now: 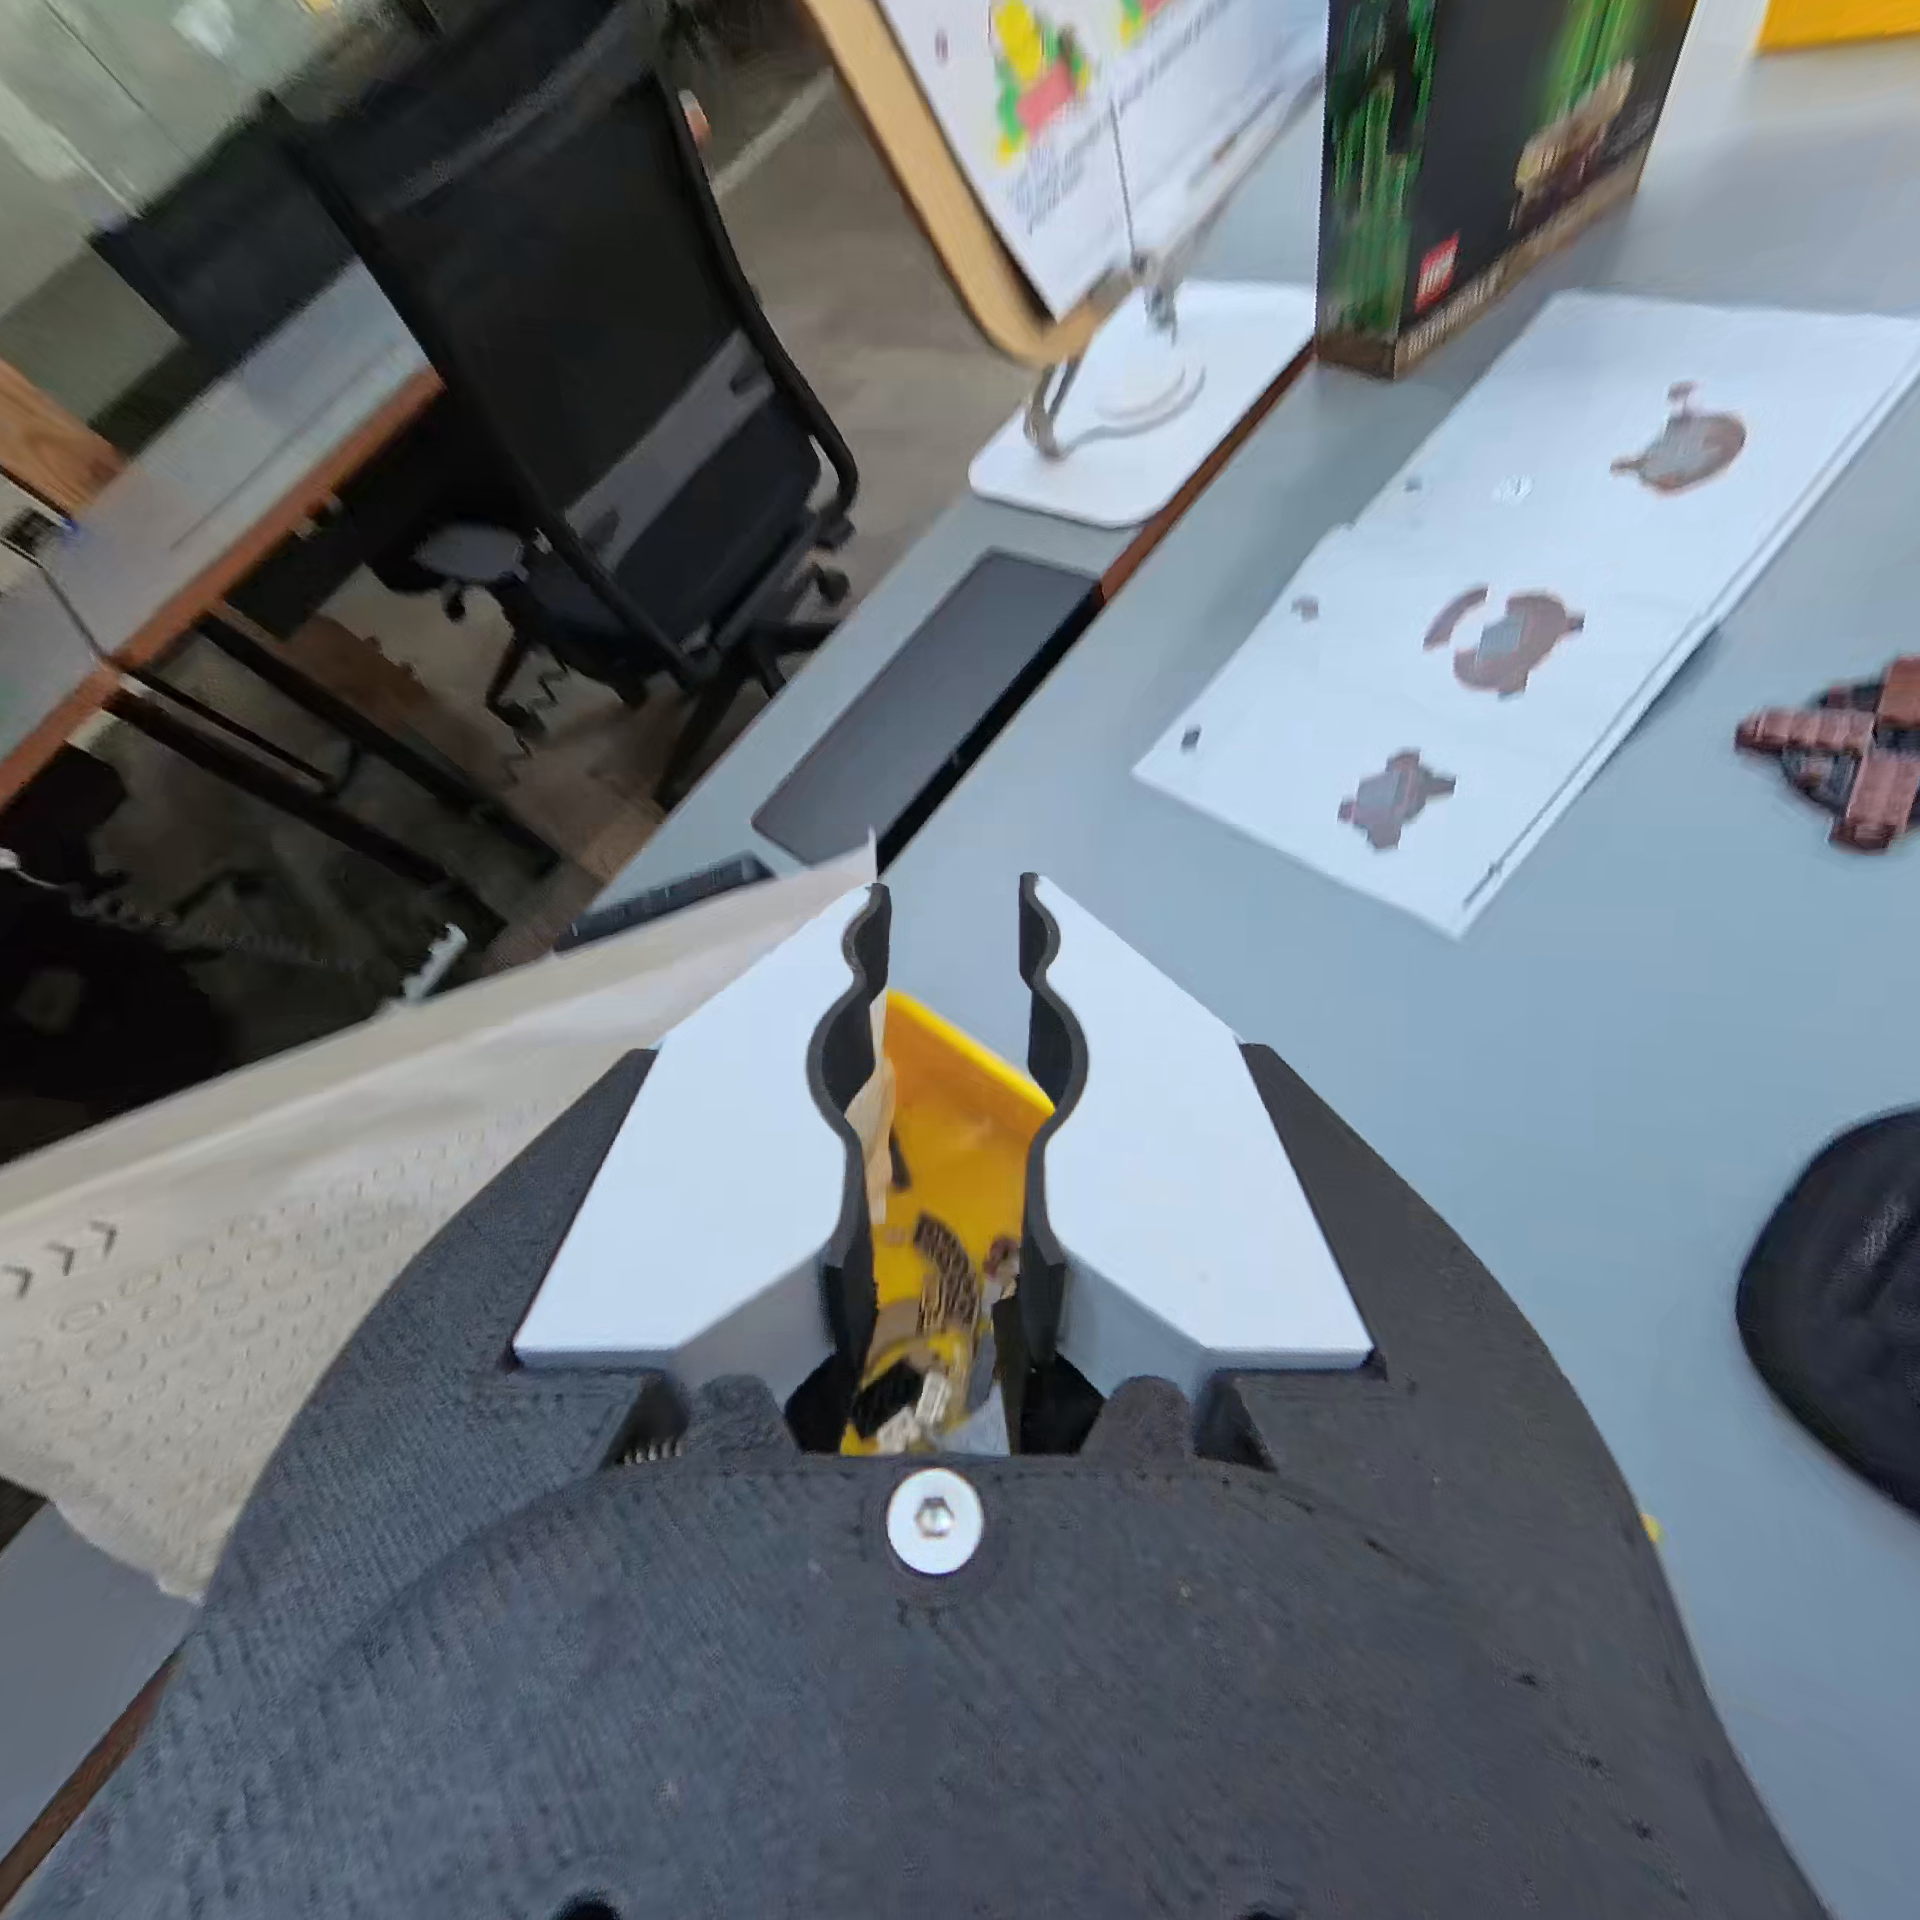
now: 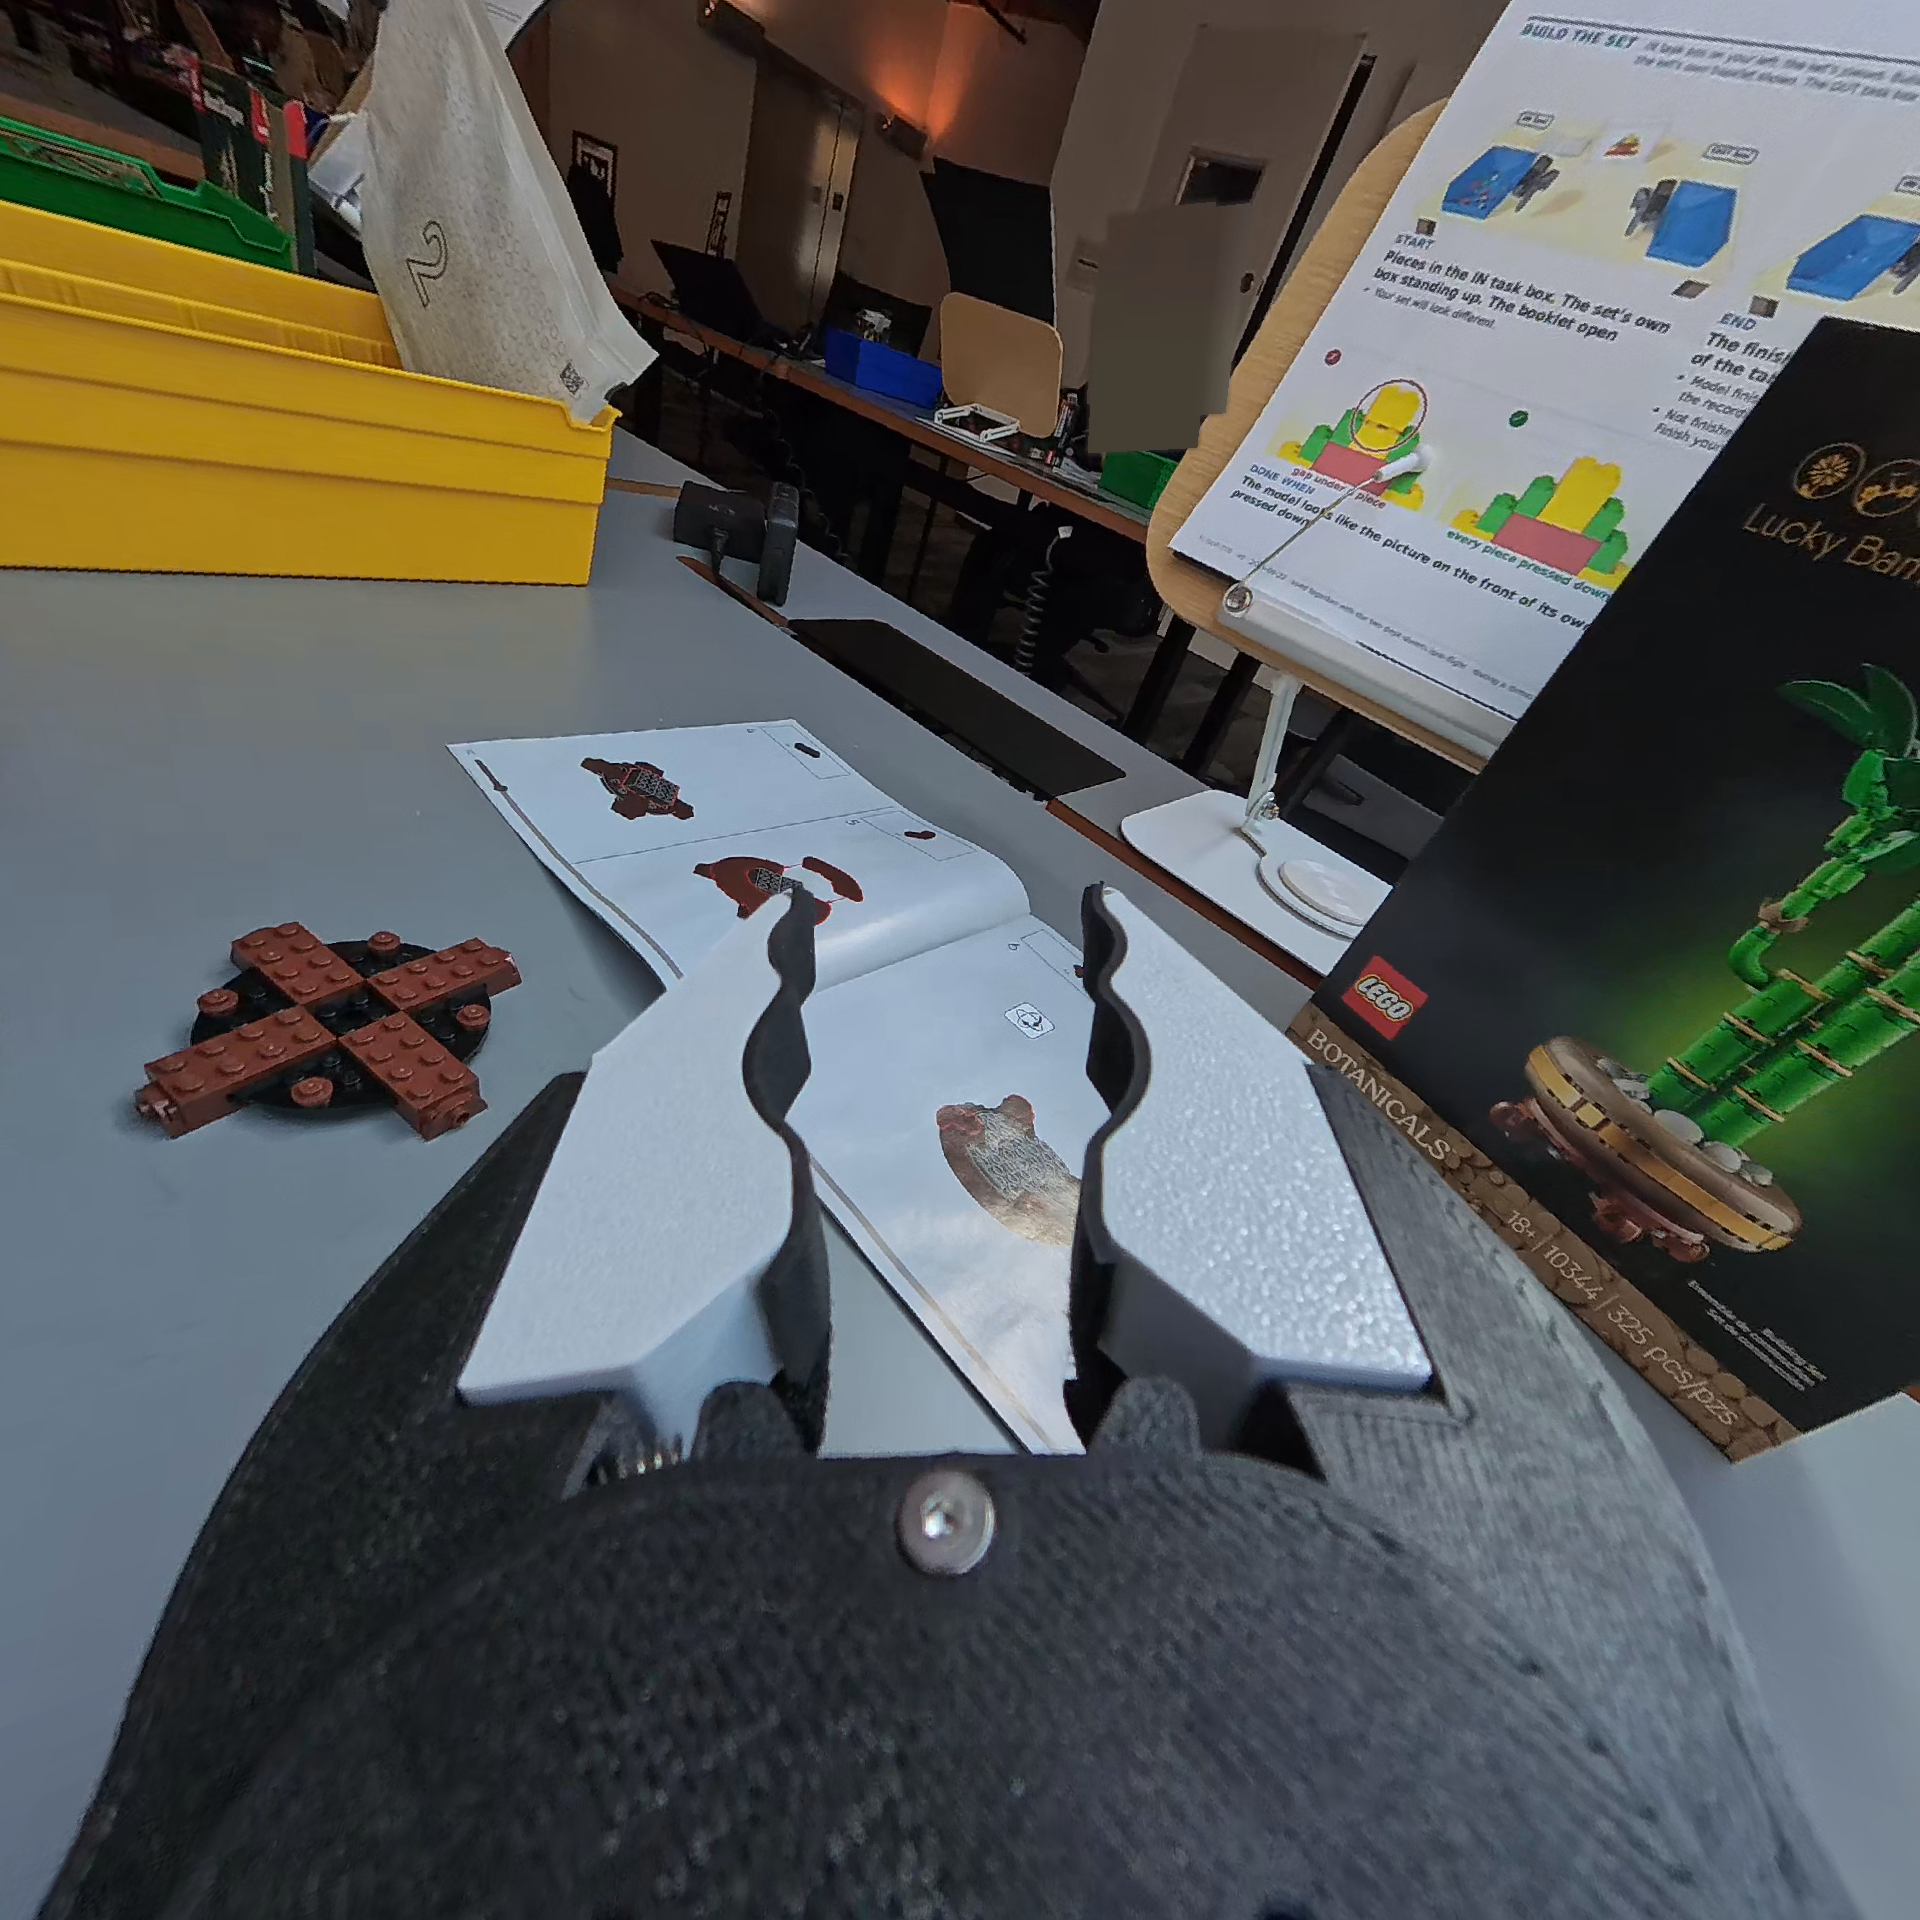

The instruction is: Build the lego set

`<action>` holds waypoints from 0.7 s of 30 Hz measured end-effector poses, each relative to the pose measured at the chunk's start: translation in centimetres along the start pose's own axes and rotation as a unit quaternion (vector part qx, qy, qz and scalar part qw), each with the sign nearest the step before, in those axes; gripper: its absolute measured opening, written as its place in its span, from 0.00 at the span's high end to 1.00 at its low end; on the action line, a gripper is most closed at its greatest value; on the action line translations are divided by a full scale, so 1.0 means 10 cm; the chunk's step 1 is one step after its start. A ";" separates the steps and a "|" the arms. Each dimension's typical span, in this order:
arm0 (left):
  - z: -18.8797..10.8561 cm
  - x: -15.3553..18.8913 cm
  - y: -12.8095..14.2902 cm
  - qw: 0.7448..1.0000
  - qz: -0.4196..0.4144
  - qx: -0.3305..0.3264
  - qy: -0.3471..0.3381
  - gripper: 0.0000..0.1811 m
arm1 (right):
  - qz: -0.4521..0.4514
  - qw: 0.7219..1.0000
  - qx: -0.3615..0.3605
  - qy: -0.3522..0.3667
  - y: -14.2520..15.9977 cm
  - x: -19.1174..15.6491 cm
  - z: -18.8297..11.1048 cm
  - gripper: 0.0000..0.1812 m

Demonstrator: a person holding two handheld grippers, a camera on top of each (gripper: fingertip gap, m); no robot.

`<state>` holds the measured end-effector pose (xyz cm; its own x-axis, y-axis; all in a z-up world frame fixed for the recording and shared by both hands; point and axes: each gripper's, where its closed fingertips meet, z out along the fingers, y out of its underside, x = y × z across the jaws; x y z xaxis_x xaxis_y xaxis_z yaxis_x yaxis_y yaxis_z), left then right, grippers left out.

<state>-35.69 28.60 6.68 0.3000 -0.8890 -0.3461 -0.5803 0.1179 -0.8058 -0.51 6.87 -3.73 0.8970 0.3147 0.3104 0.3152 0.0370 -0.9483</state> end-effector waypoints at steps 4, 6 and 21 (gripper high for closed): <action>0.11 -0.21 1.04 0.986 0.017 -0.157 0.046 0.87 | -0.021 1.000 -0.018 0.003 0.06 -0.03 0.03 0.72; 0.18 -0.19 1.47 0.971 0.034 -0.230 0.062 0.89 | -0.023 1.000 -0.021 0.006 0.08 -0.03 0.04 0.72; 0.67 0.31 1.83 0.940 0.057 -0.254 0.219 0.83 | 0.022 0.999 -0.024 0.041 0.16 0.19 0.03 0.72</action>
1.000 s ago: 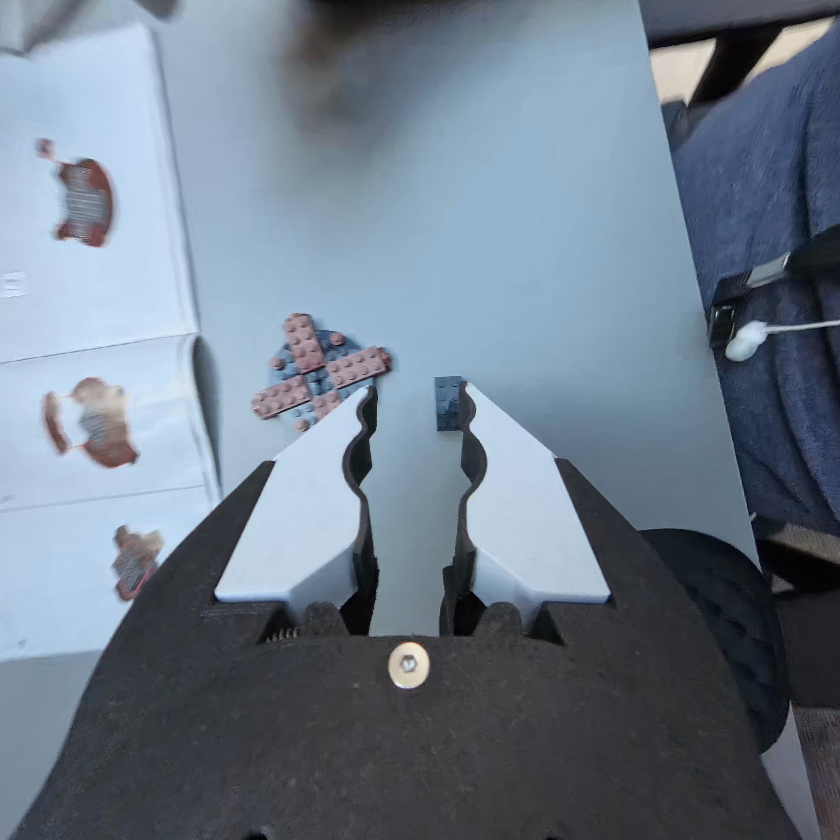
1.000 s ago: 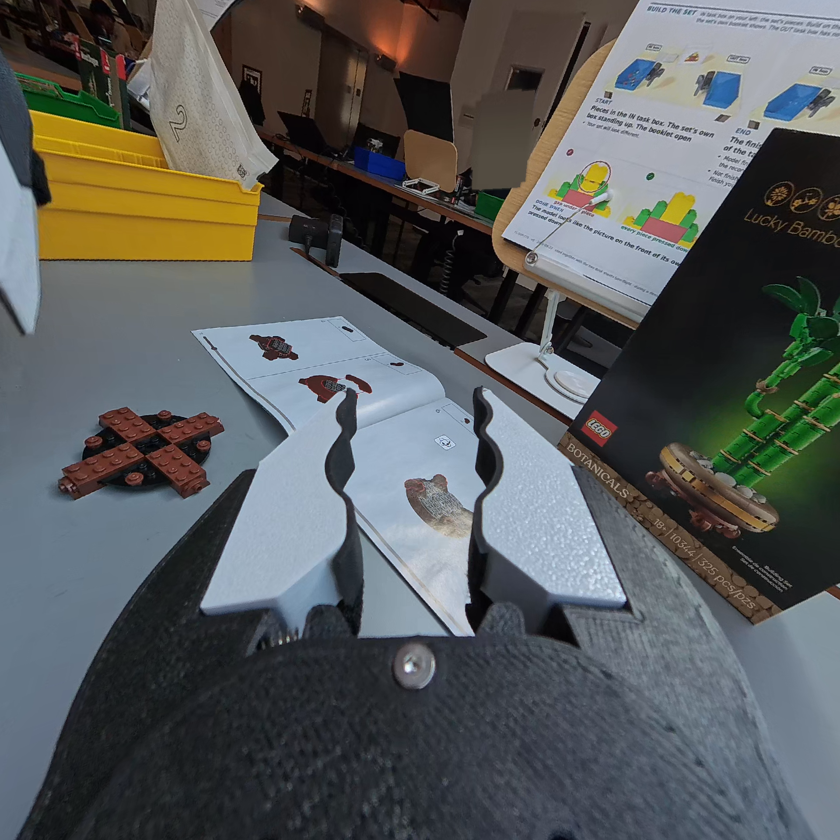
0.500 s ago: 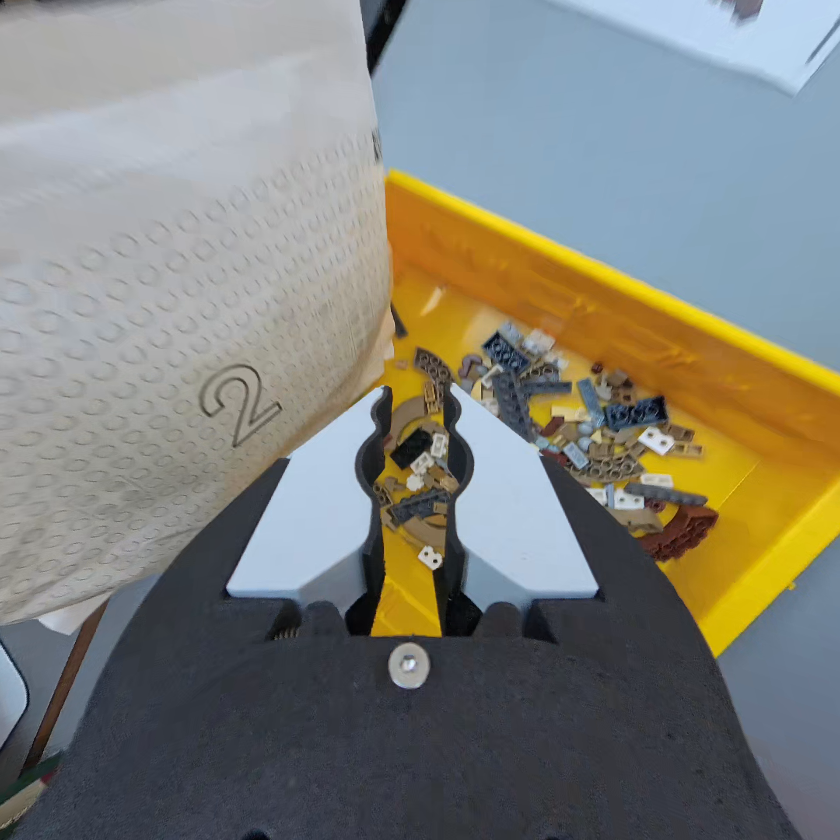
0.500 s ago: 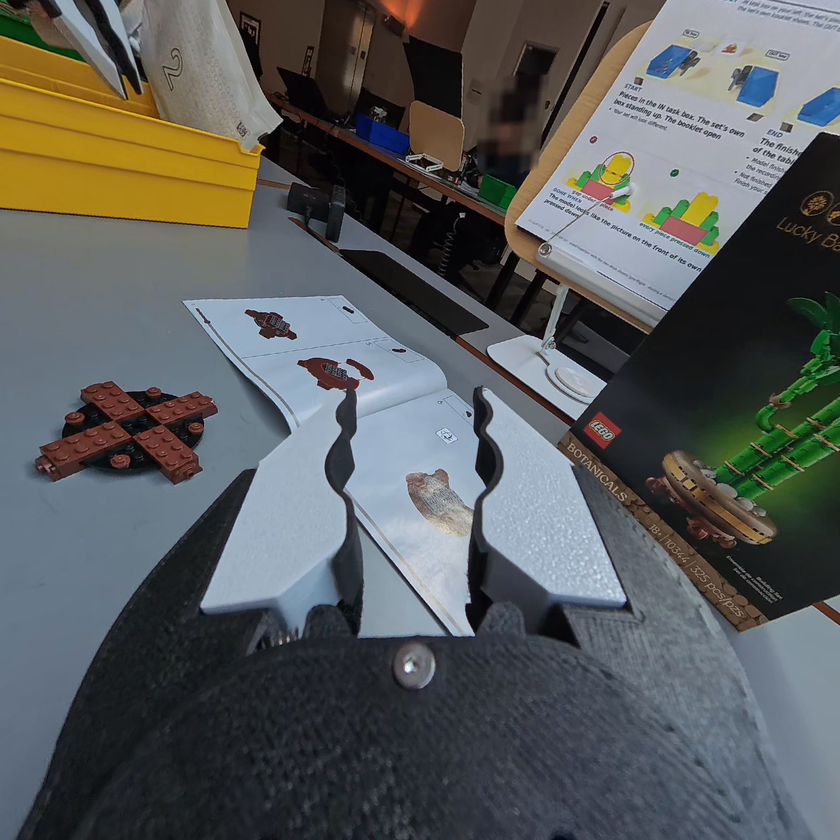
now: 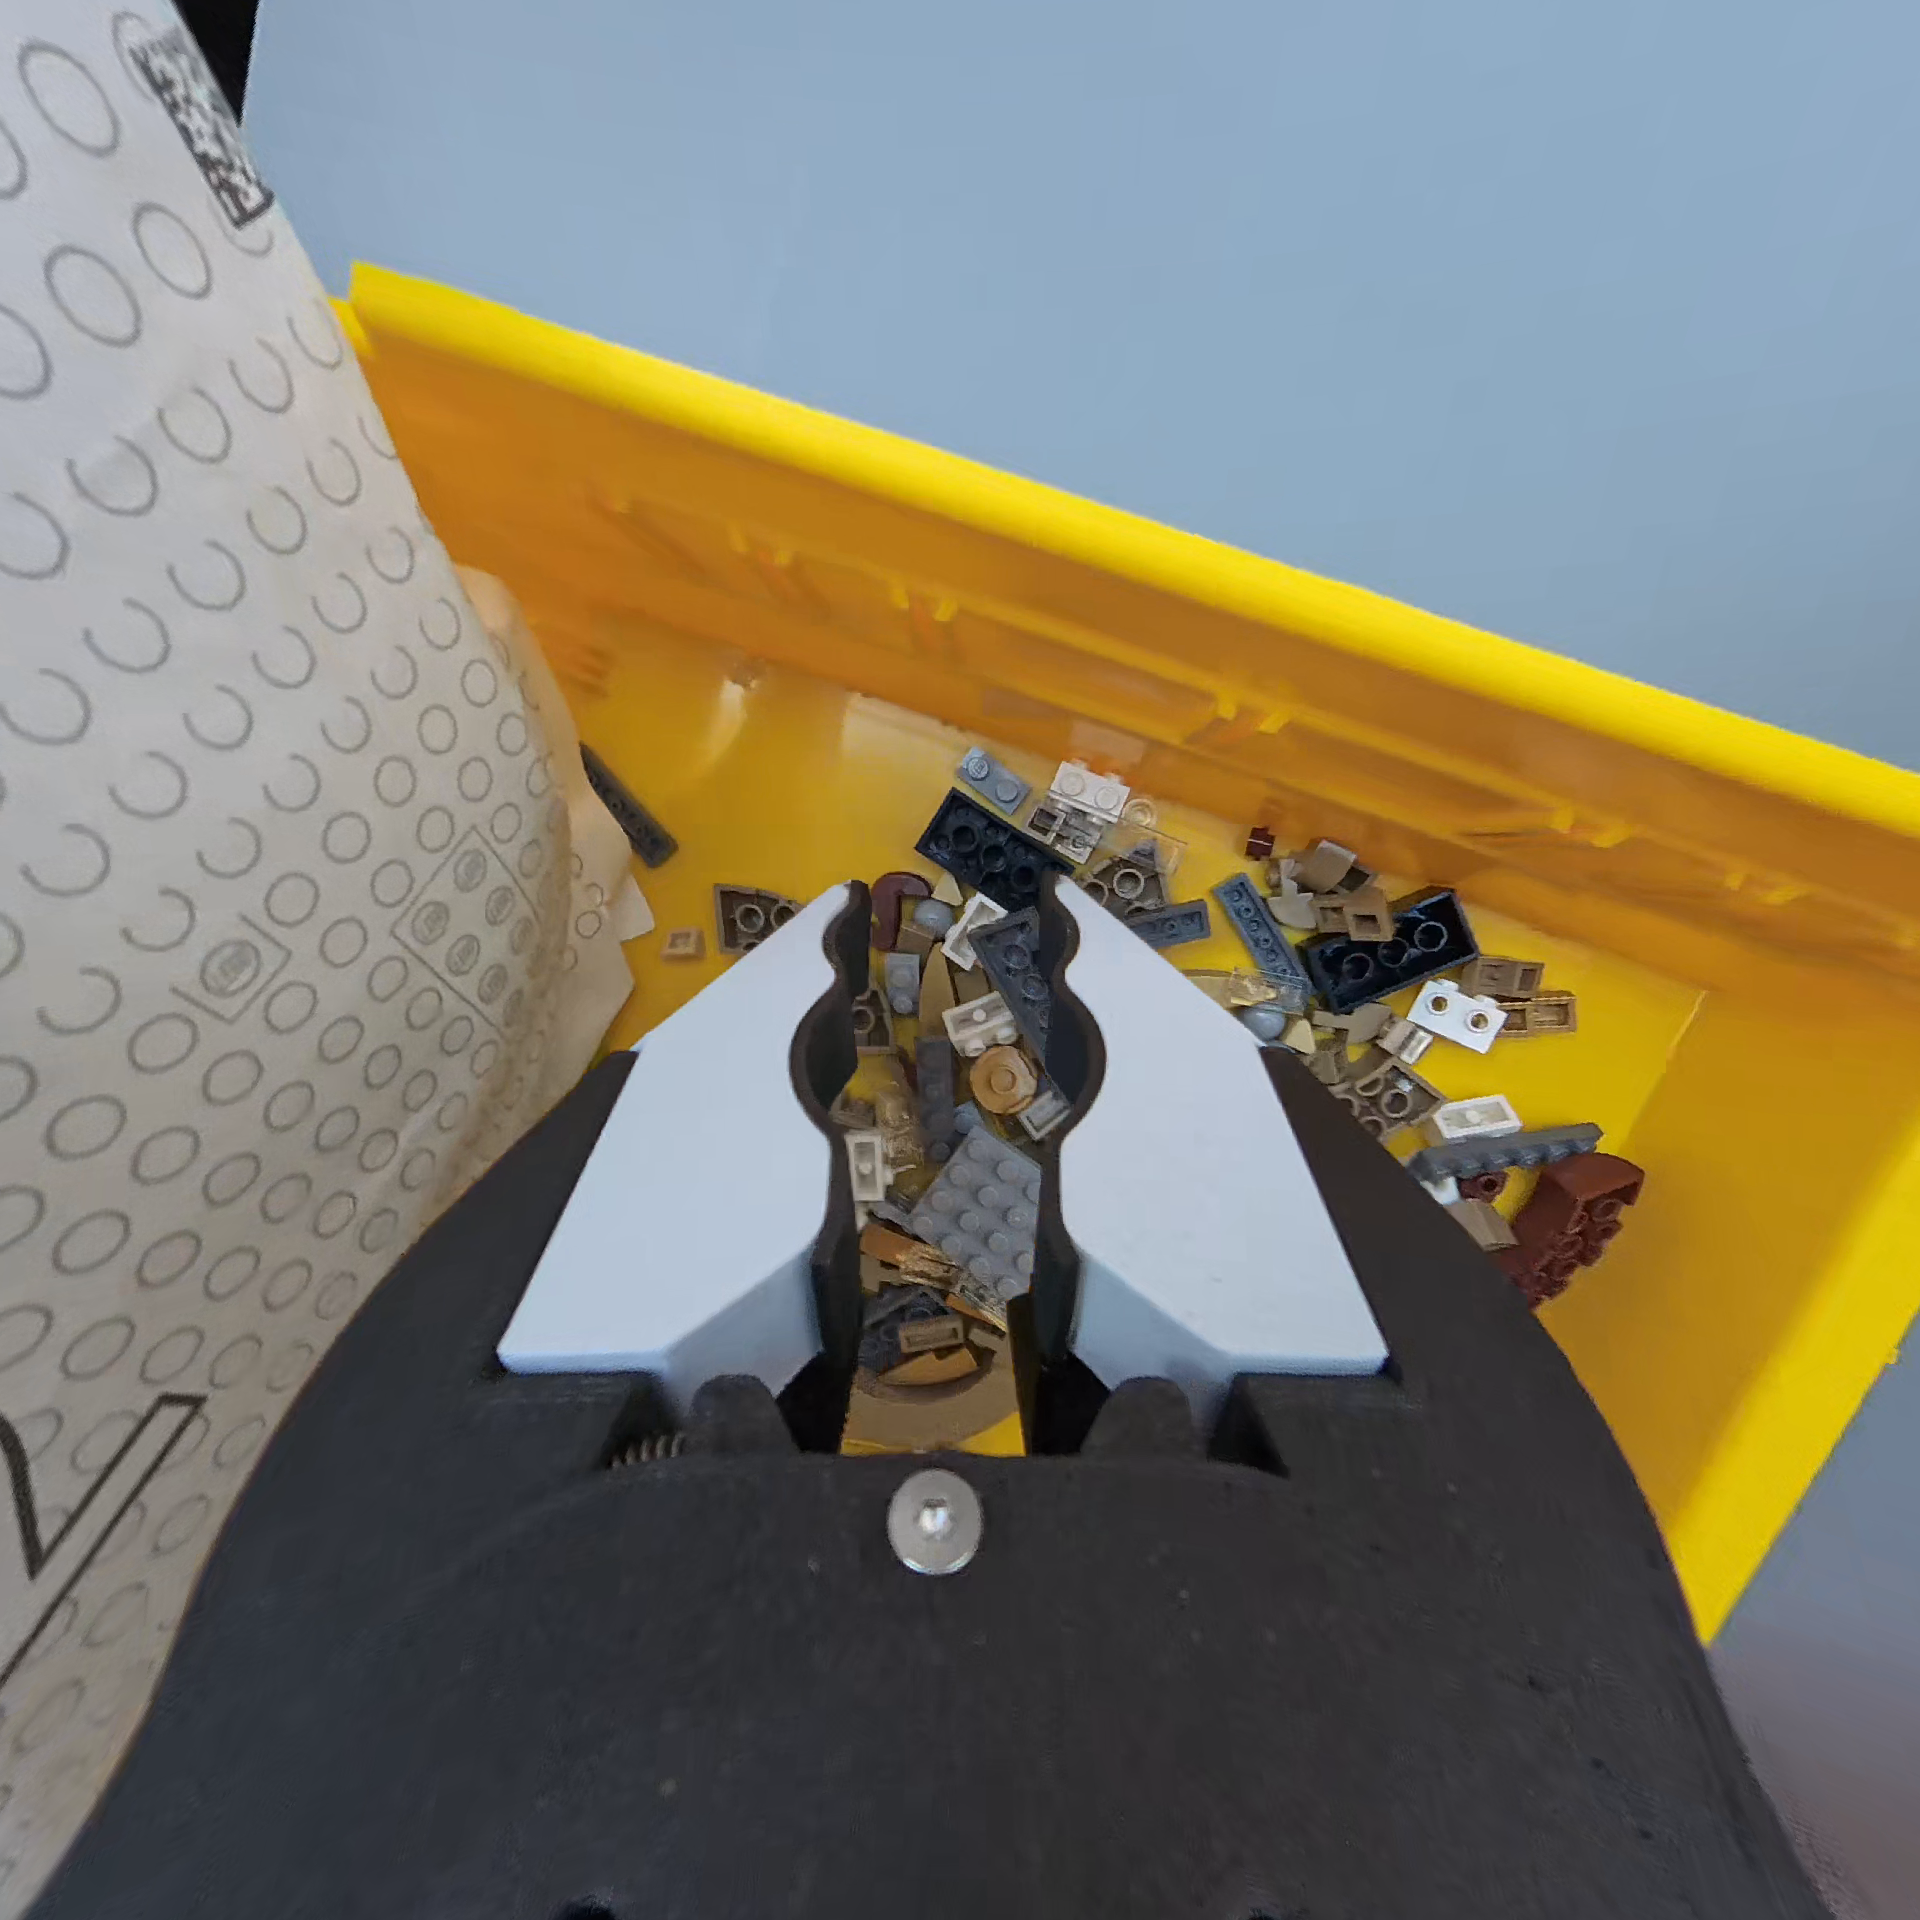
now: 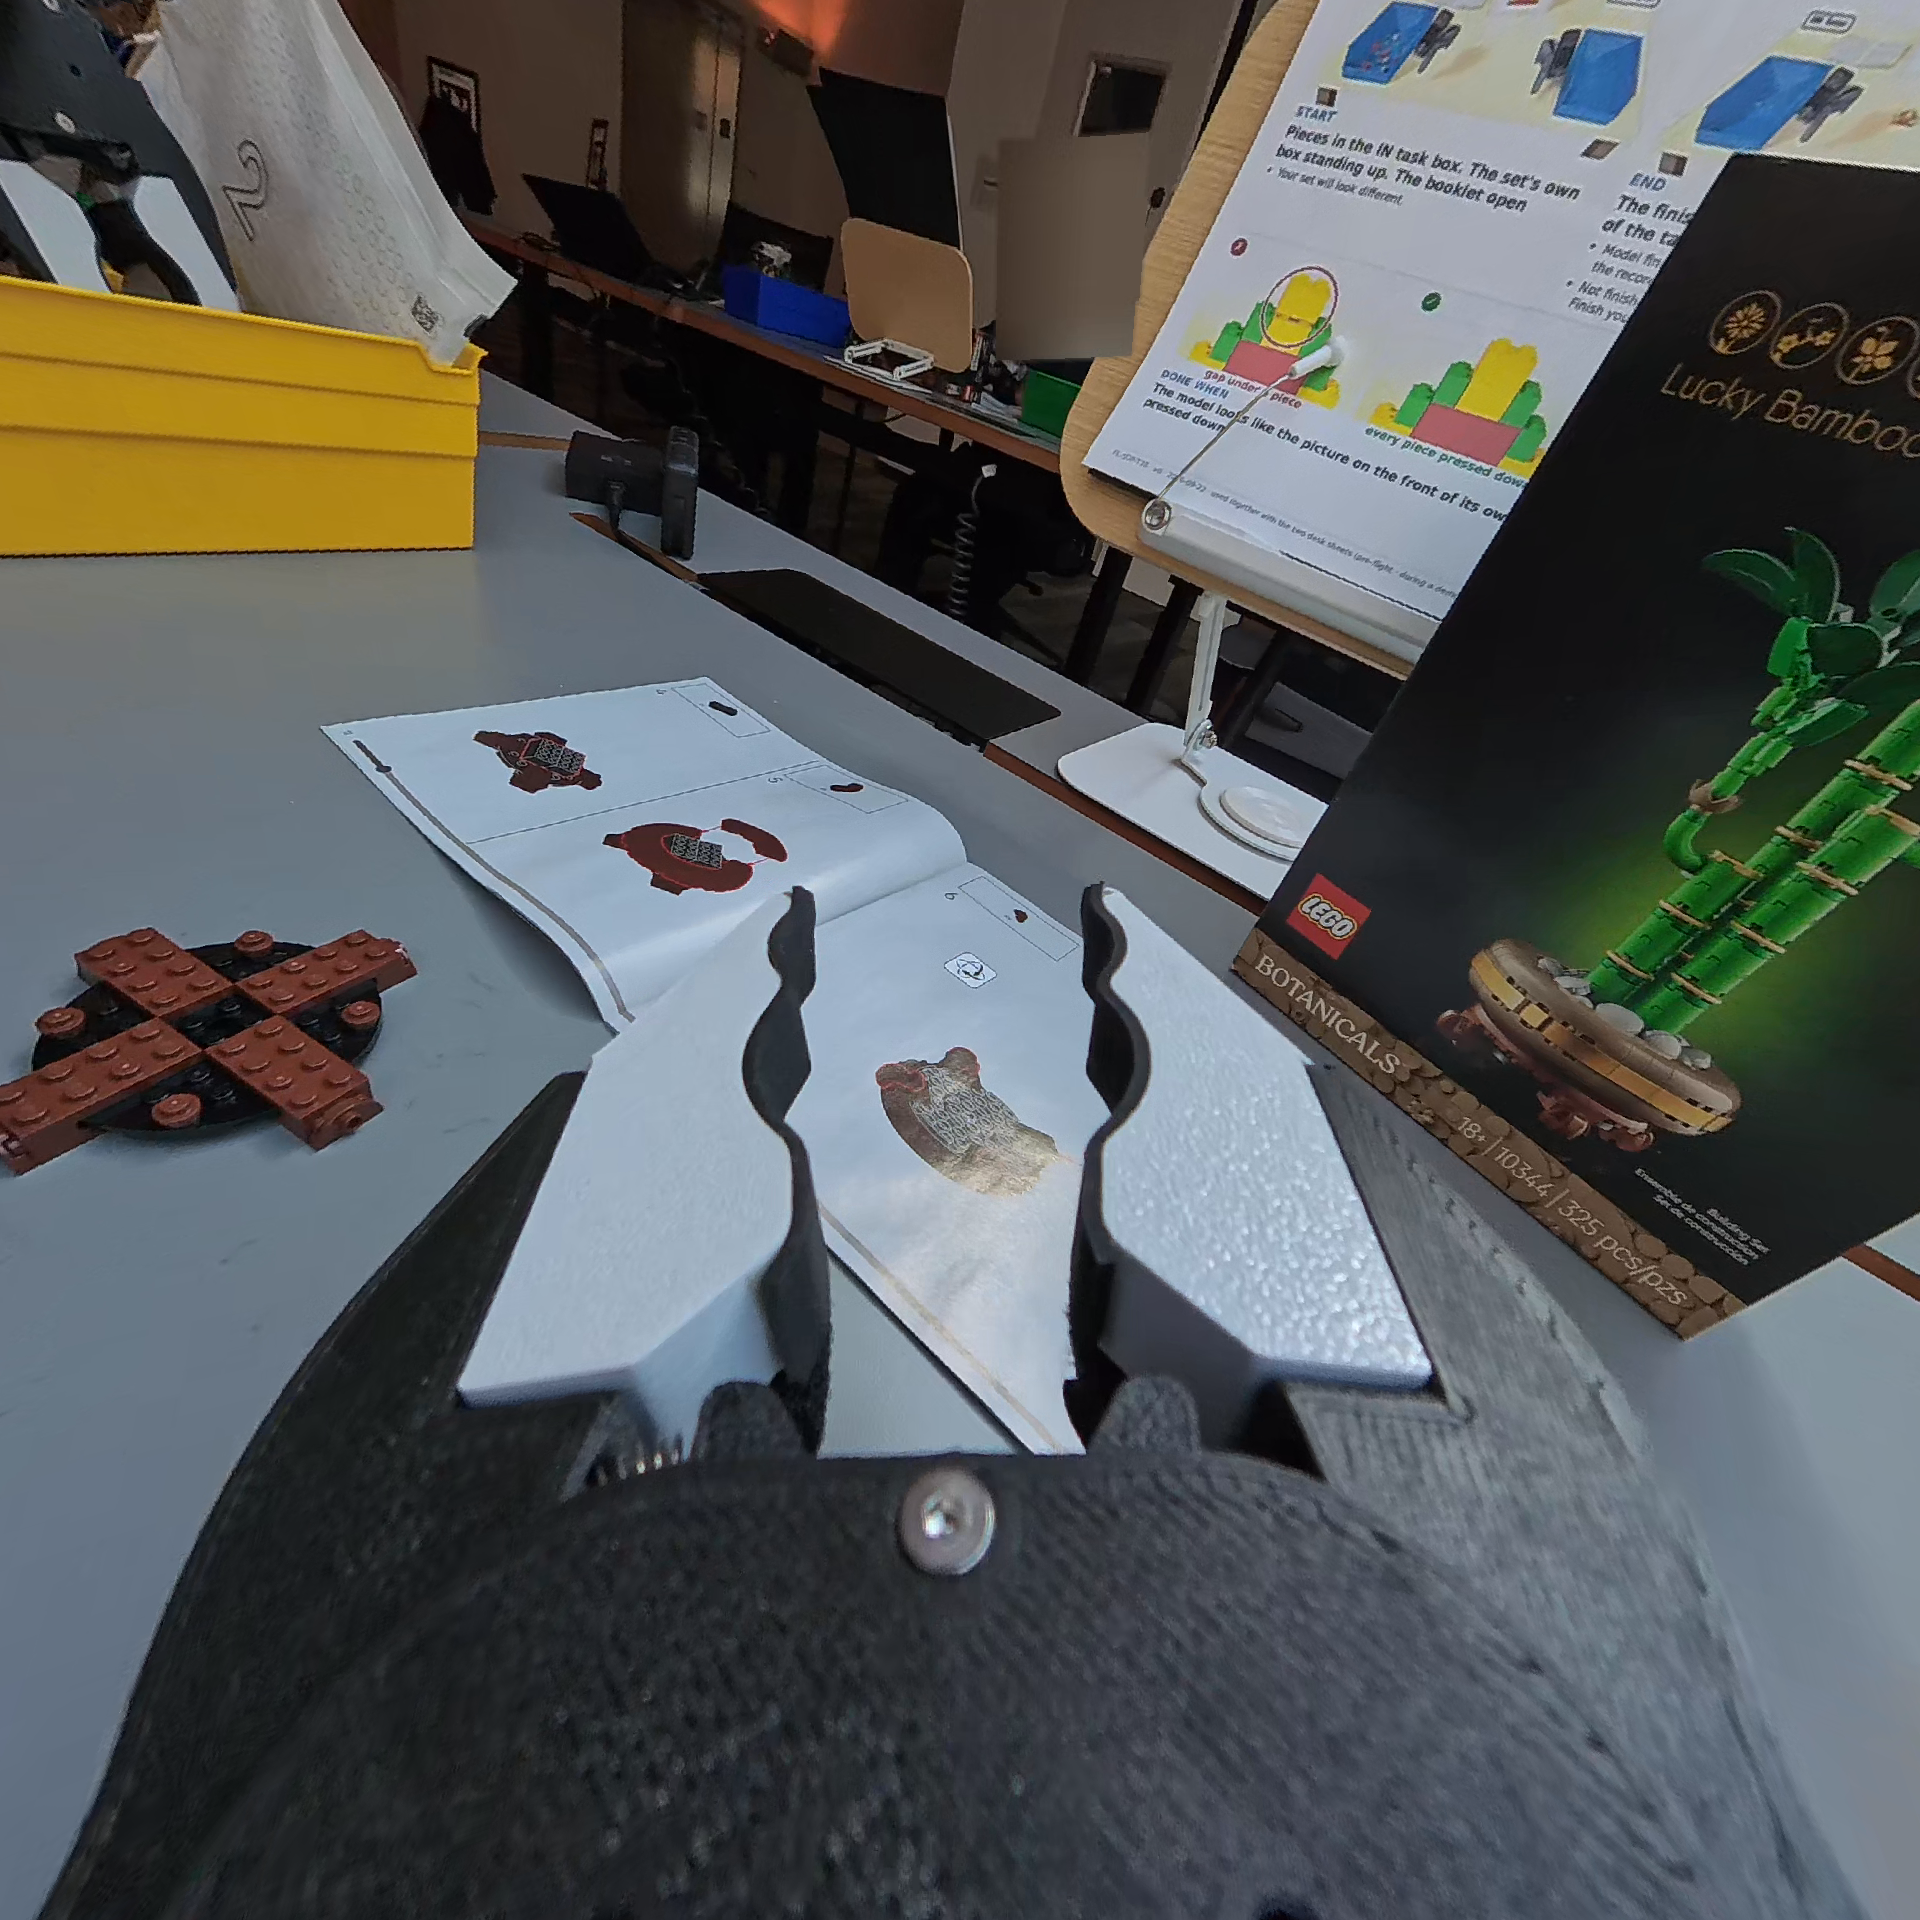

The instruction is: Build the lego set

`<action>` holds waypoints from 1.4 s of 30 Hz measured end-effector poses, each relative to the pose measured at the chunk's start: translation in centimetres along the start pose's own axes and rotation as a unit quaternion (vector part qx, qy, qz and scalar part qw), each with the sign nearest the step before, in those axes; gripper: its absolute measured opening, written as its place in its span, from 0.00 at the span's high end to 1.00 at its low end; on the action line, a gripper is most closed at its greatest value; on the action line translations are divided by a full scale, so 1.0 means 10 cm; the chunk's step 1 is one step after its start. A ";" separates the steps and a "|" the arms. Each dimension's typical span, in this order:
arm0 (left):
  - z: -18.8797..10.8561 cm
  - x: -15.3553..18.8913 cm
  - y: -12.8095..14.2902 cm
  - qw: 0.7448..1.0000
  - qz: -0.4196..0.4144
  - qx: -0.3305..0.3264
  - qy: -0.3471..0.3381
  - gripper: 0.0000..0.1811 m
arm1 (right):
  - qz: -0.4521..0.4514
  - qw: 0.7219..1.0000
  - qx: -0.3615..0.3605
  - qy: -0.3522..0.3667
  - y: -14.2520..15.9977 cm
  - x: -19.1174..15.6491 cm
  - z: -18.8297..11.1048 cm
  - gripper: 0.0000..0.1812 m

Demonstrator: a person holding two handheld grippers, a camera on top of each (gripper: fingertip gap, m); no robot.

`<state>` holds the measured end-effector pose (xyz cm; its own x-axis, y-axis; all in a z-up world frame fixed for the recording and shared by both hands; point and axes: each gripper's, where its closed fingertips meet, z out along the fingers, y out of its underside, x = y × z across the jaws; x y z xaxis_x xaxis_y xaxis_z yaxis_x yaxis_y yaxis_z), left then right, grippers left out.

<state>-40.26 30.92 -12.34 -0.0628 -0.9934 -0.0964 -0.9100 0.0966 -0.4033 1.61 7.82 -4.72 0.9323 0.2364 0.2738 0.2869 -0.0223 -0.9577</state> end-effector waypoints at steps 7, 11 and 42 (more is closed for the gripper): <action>0.19 0.01 0.01 0.996 0.080 -0.023 0.014 0.83 | 0.012 1.000 -0.002 0.011 0.02 0.06 -0.01 0.72; 0.20 0.01 -0.03 0.997 0.071 -0.010 0.034 0.77 | 0.006 1.000 -0.013 0.010 0.06 0.04 0.02 0.72; 0.27 -0.19 0.08 0.980 -0.179 -0.085 -0.015 0.87 | -0.021 0.999 -0.029 -0.001 0.10 -0.06 0.05 0.72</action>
